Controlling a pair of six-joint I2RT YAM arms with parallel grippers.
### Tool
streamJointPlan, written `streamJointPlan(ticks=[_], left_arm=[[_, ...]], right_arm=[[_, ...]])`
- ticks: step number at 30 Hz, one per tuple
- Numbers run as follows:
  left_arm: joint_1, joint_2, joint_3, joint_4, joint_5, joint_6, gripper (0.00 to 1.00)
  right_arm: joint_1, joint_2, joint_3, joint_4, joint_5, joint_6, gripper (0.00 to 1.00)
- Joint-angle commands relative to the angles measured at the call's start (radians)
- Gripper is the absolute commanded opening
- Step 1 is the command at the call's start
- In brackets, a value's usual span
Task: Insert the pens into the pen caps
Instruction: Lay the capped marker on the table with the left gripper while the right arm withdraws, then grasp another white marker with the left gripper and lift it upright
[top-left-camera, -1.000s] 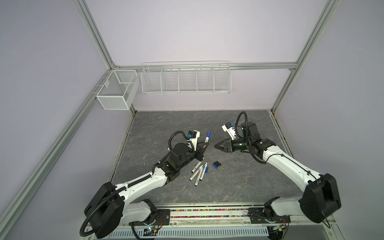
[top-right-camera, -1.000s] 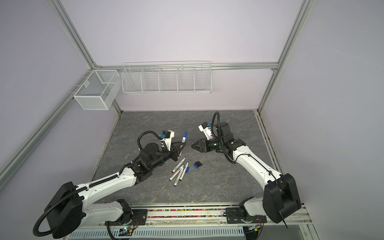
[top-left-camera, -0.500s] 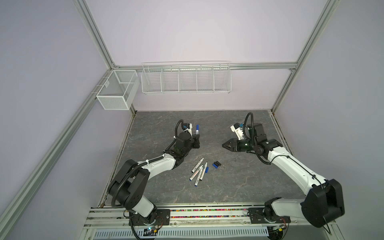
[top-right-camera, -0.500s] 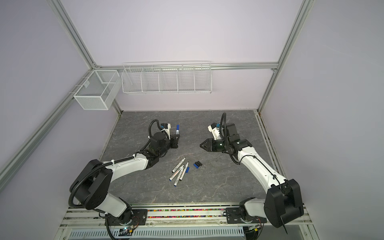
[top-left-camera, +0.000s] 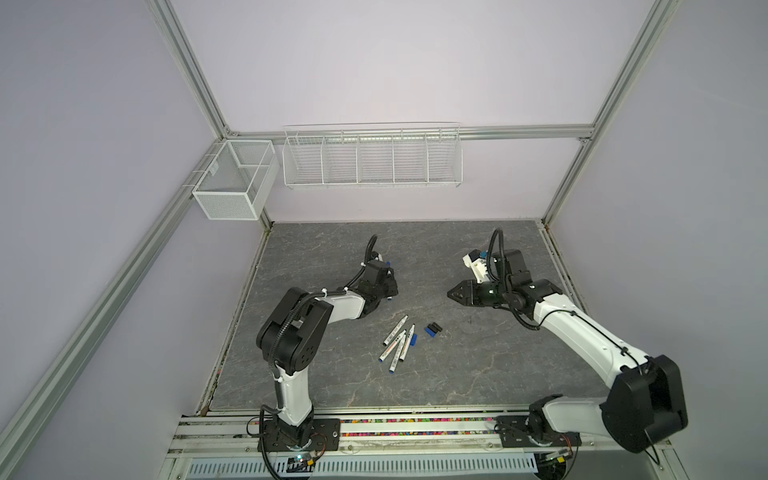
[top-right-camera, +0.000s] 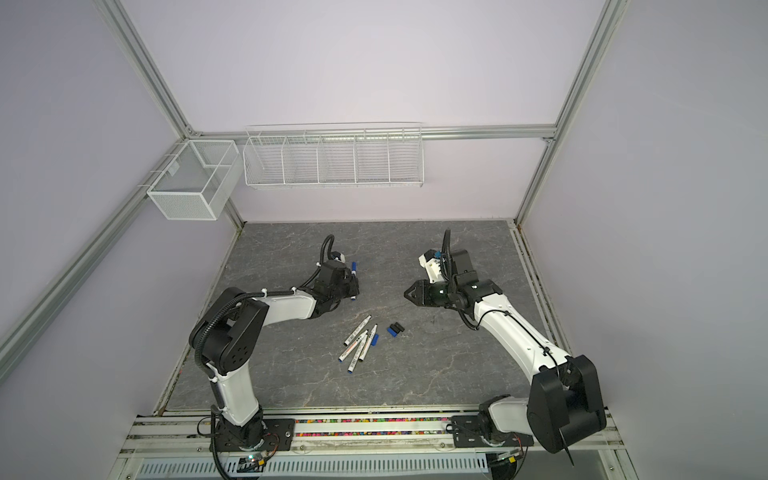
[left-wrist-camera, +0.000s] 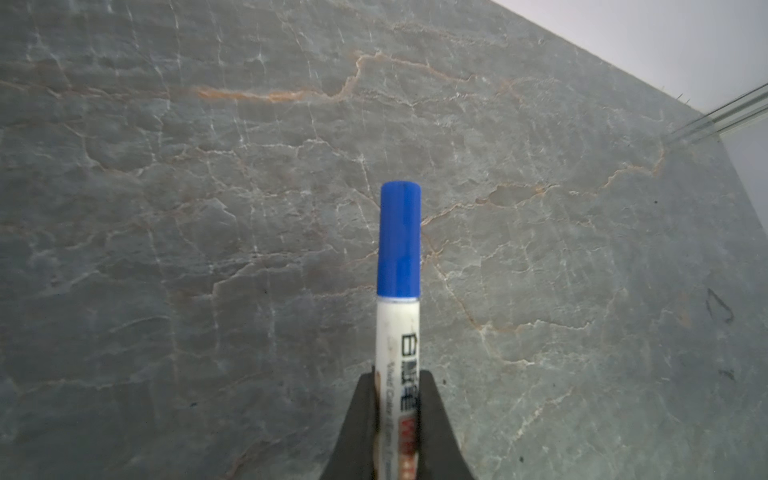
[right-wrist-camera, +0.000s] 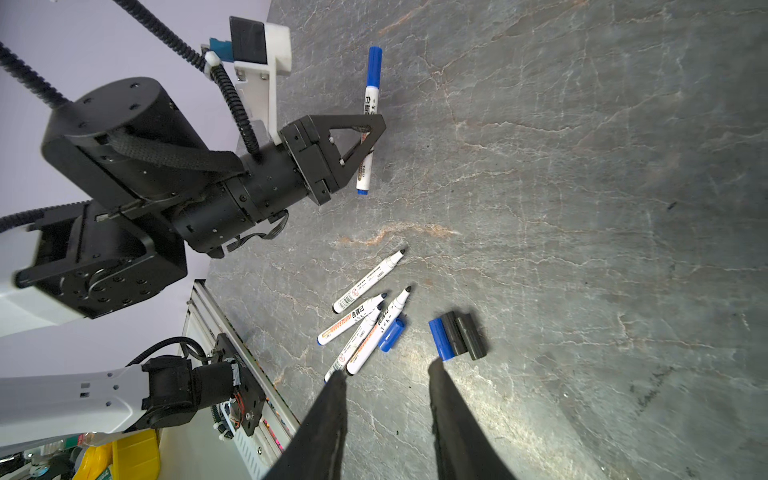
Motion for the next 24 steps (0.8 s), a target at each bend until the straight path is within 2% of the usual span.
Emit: streamJointPlan(ticks=[1,5,18,24], left_arm=[[0.001,0.013,0.020,-0.017,0.018,-0.033,0.18],[0.001,0.013,0.011,-0.030,0.036,-0.034,0.33],[0.000,-0.043,-0.077,0.030,0.095,-0.038,0.34],[-0.030,-0.168,-0.160,0.016,0.128,0.010,0.39]], right_arm=[[-0.007,0.013,-0.009,-0.025,0.023,-0.020,0.36],[-0.020,0.022,-0.002,-0.043,0.028,-0.038,0.36],[-0.028,0.013,-0.020,-0.030,0.036,-0.035,0.35],[-0.028,0.064,-0.010,-0.013,0.085,-0.010,0.37]])
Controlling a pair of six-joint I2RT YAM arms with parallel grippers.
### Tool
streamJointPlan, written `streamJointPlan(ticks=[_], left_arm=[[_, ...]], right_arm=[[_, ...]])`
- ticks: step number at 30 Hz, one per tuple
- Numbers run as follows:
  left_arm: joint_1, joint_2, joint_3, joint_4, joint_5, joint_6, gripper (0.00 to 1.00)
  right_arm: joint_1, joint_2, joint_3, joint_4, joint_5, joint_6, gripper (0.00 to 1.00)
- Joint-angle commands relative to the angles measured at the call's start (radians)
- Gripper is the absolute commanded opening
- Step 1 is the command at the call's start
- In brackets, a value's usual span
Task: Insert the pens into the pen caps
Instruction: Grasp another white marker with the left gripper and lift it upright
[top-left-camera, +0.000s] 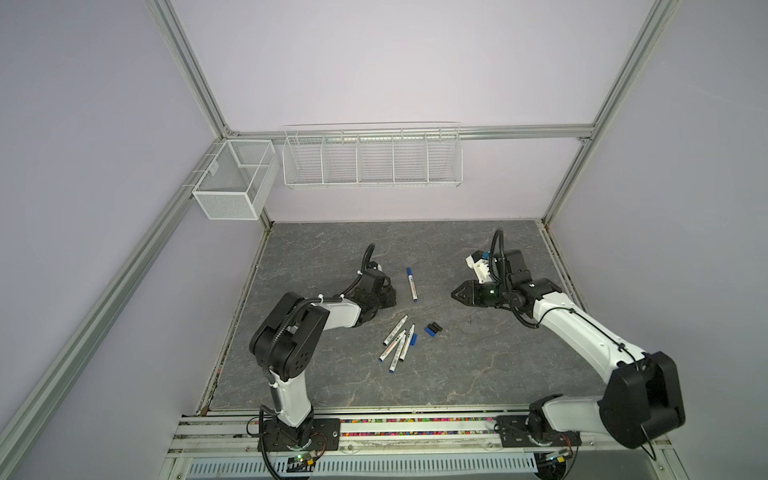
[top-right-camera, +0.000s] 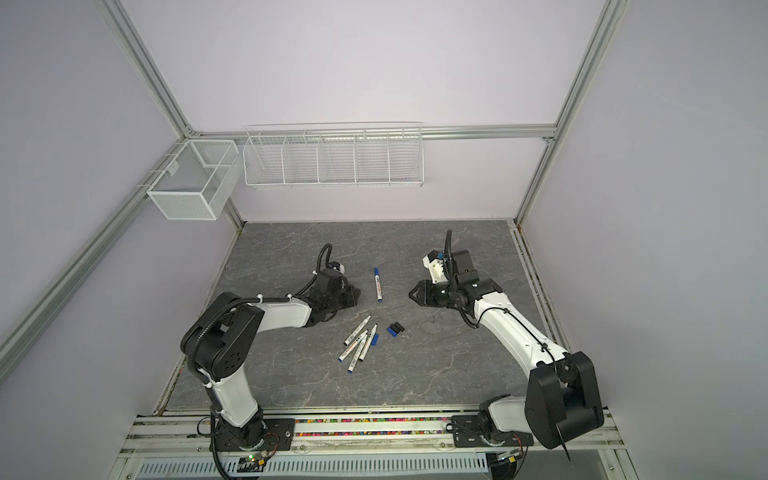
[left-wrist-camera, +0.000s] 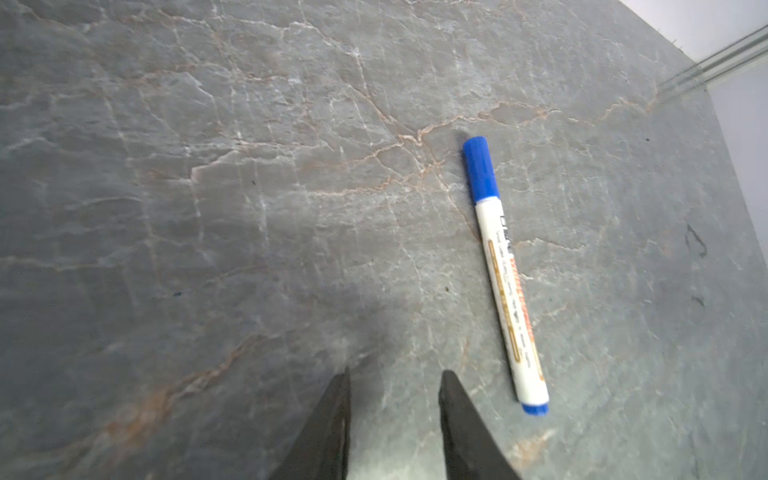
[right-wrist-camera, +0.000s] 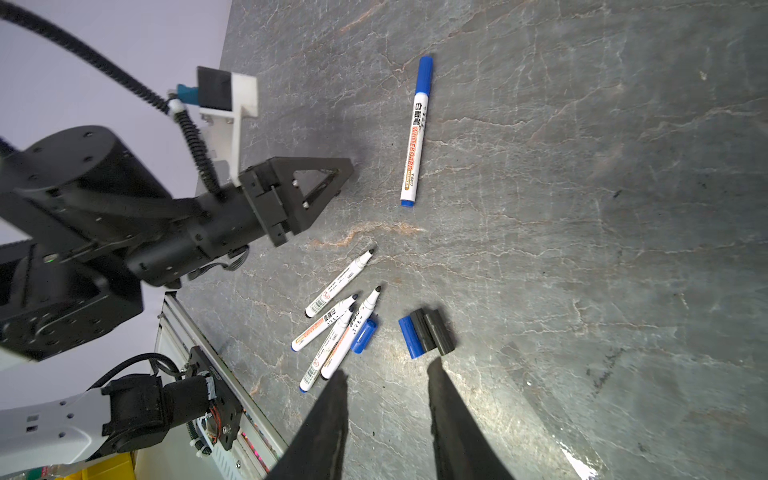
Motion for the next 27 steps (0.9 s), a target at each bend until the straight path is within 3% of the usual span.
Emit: streamJointPlan(ticks=[1,7,13,16,27], left_arm=[[-0.032,-0.115,-0.044,-0.017,0.014,0.045,0.40],[-0.135,-0.261,-0.102,-0.200,-0.056,0.155,0.44],[-0.173,-0.303,-0.119,-0.324,-0.085,0.140,0.46],[-0.180,-0.302,-0.110,-0.348,-0.123,0.140,0.46],[-0.212,-0.181,-0.021,-0.387,-0.107,0.188,0.45]], right_arm=[[-0.005,0.064,0.004,0.013,0.032,0.010,0.38],[-0.003,0.133,0.029,0.026,0.031,0.015,0.40],[0.008,0.141,0.007,0.030,0.025,0.012,0.40],[0.014,0.137,-0.005,0.028,0.021,0.012,0.40],[0.019,0.117,-0.011,0.012,0.033,0.003,0.40]])
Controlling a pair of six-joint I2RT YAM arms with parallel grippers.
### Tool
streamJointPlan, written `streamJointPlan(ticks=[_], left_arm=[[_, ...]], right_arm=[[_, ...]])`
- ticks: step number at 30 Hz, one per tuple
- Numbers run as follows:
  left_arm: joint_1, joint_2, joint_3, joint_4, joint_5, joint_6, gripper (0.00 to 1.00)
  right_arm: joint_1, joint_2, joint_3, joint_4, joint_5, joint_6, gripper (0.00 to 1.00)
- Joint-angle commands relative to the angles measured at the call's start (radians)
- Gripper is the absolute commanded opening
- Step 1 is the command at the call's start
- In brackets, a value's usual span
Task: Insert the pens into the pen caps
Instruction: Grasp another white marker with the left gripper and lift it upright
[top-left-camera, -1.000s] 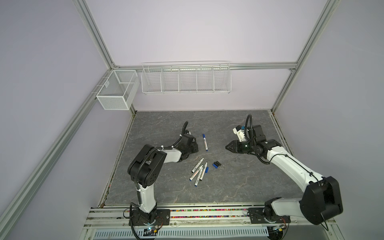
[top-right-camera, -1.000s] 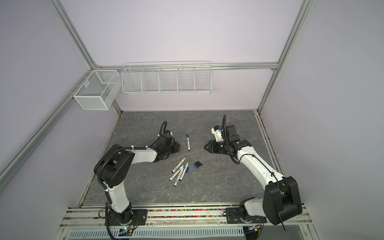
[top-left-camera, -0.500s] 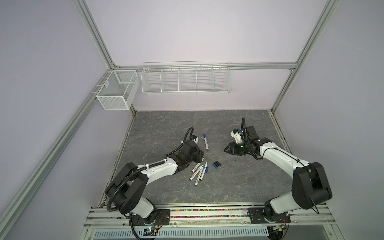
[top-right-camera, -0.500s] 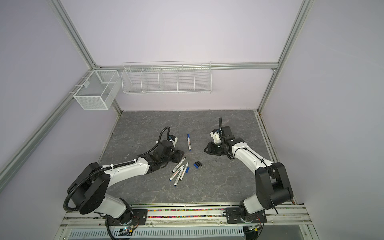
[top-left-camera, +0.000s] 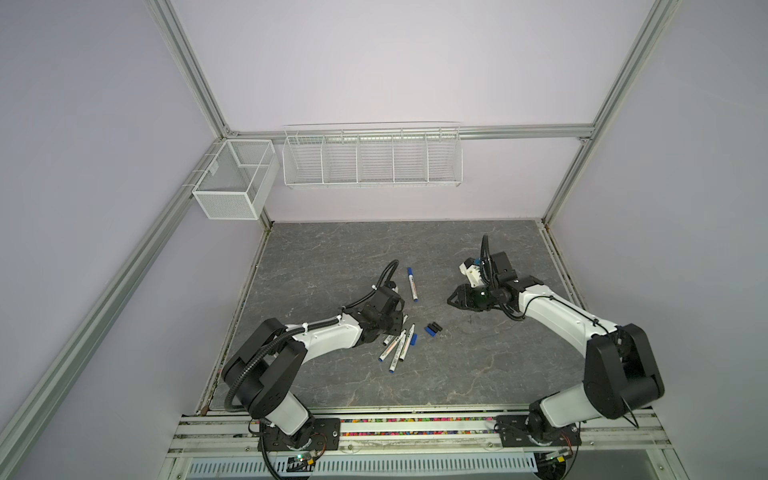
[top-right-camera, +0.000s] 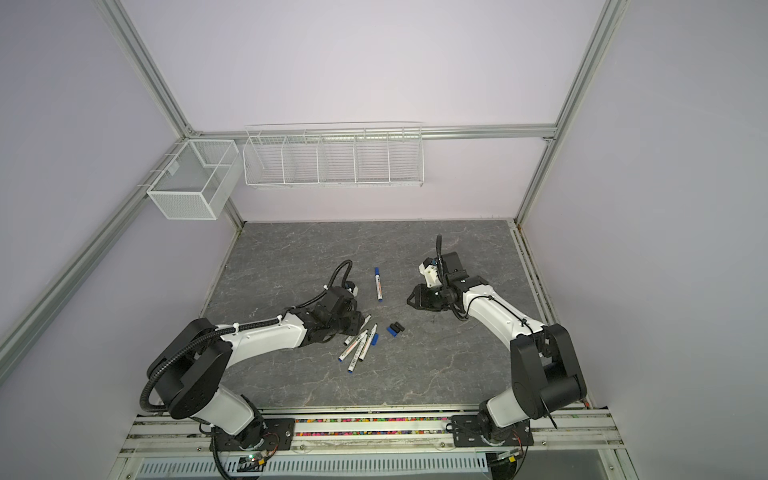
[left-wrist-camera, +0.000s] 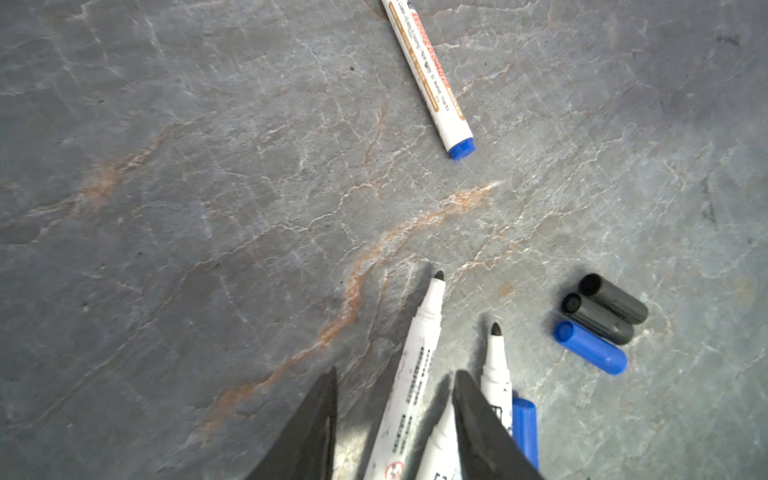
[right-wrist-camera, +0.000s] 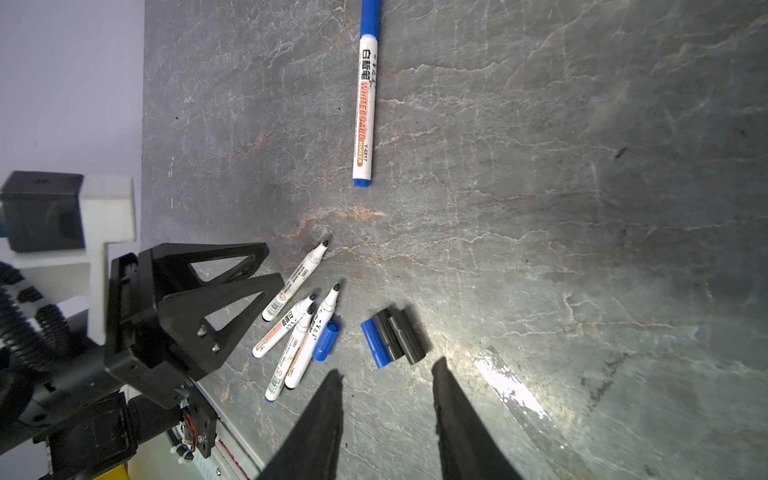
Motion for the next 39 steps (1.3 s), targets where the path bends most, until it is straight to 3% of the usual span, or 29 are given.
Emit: streamJointPlan(ticks=[1,10,16,22,32,39], left_arm=[[-0.015,0.036,0.044,-0.029,-0.024,0.024,0.45],[-0.038,0.113,0.107,-0.104,-0.118,0.031,0.42],[-0.041,0.137,0.117,-0.142,-0.107,0.023,0.42],[-0.043,0.151,0.088,-0.135,-0.054,0.009,0.27],[-0.043,0.145,0.049,-0.073,-0.080,-0.007,0.00],[-0.043,-0.041,-0.004,0.050,-0.109,0.060,0.00]], right_arm=[[0.004,-0.025,-0.011,-0.003,0.007,-0.005,0.40],[0.004,-0.034,-0.017,-0.002,-0.001,-0.006,0.39],[0.004,-0.040,-0.024,0.003,0.006,-0.006,0.39],[0.004,-0.038,-0.021,0.003,0.005,0.003,0.39],[0.005,-0.063,-0.029,0.021,-0.014,0.012,0.39],[0.082,-0.060,0.005,0.038,-0.050,-0.003,0.40]])
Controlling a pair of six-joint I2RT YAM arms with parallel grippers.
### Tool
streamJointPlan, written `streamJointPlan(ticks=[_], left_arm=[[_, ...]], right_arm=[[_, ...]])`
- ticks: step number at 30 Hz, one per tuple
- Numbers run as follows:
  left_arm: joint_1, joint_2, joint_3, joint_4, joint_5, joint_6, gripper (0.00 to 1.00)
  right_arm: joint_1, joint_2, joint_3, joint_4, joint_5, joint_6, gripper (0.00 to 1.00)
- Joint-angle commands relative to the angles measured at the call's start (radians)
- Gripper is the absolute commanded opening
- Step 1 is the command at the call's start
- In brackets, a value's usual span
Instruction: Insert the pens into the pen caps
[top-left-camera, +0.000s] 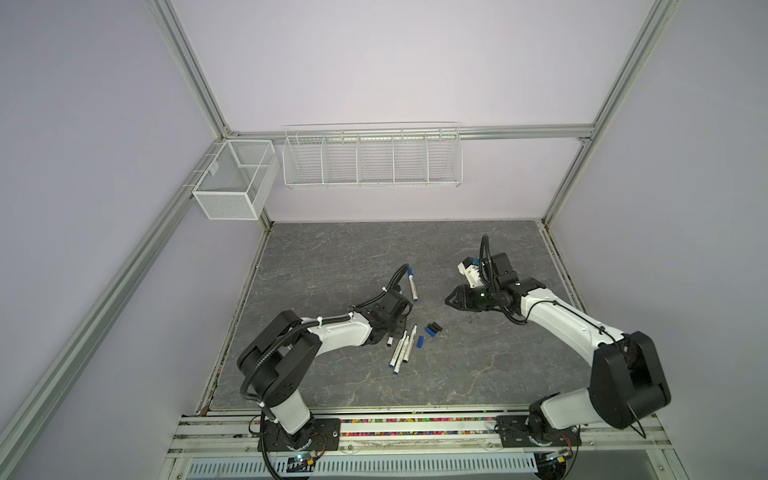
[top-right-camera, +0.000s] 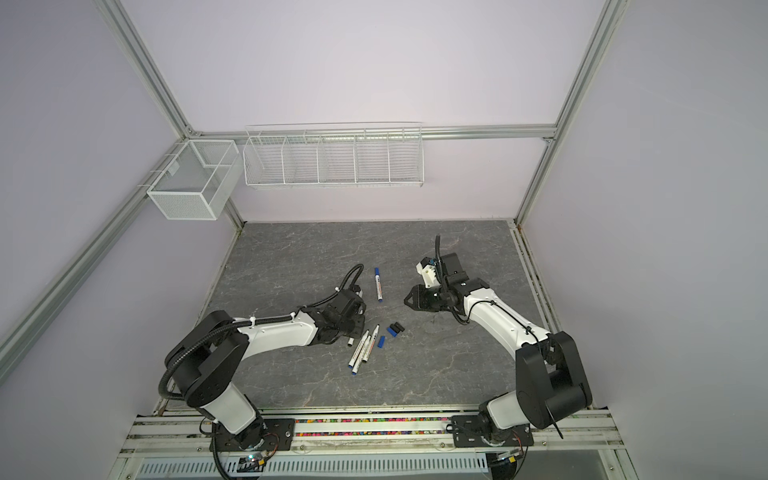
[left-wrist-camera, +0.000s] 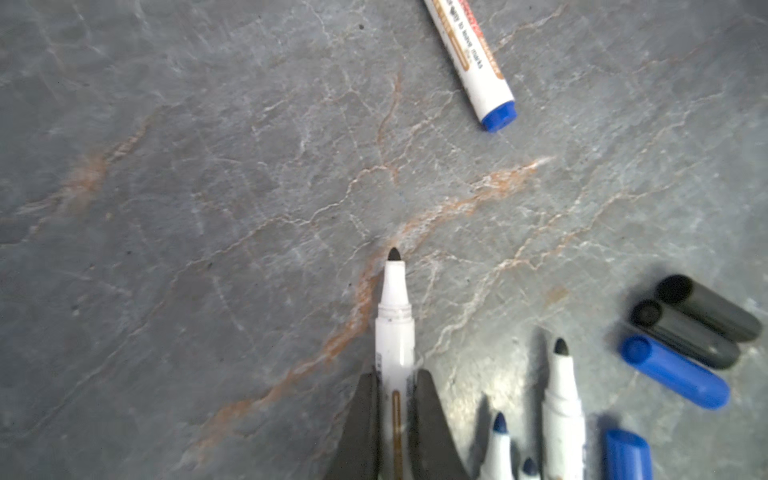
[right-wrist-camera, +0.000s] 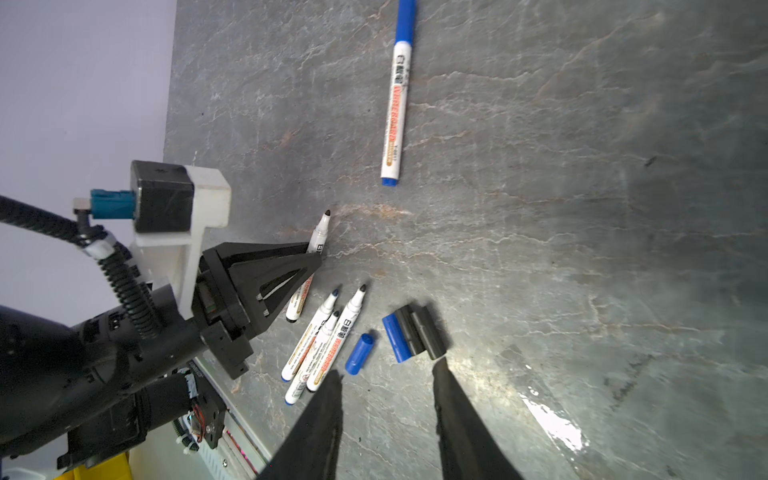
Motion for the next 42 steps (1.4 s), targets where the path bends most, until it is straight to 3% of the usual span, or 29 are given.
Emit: streamJointPlan(ticks=[1,6,11,26,29,36,40,42], left_arm=[[-0.006,-0.127,-0.052,0.117,0.012,0.045,0.00],[-0.007,-0.265,-0.203,0.388,0.141,0.000,0.00],[-0.014,-0.304,-0.296,0.545,0.185,-0.081,0.00],[-0.045,-0.353,-0.322,0.591,0.133,-0.063,0.00],[-0.048,-0.346,-0.321,0.597,0.123,-0.064,0.00],[-0.051,-0.339,-0.326,0.622,0.086,-0.067,0.00],[-0.051,-0.328,-0.316,0.592,0.087,-0.065,0.00],[-0.051,-0.319,-0.306,0.559,0.093,-0.064,0.06]], right_arm=[[0.056,-0.010,0.023,0.031,-0.047,-0.009,0.41],[0.134,0.030,0.078,0.096,-0.089,-0.001,0.42],[0.172,0.085,0.133,0.152,-0.099,0.037,0.42],[0.249,0.226,0.224,0.130,-0.083,0.033,0.42],[0.249,0.226,0.218,0.121,-0.087,0.022,0.37],[0.248,0.214,0.207,0.133,-0.124,0.014,0.15],[0.235,0.195,0.197,0.141,-0.142,0.030,0.10],[0.220,0.183,0.187,0.159,-0.169,0.050,0.10]])
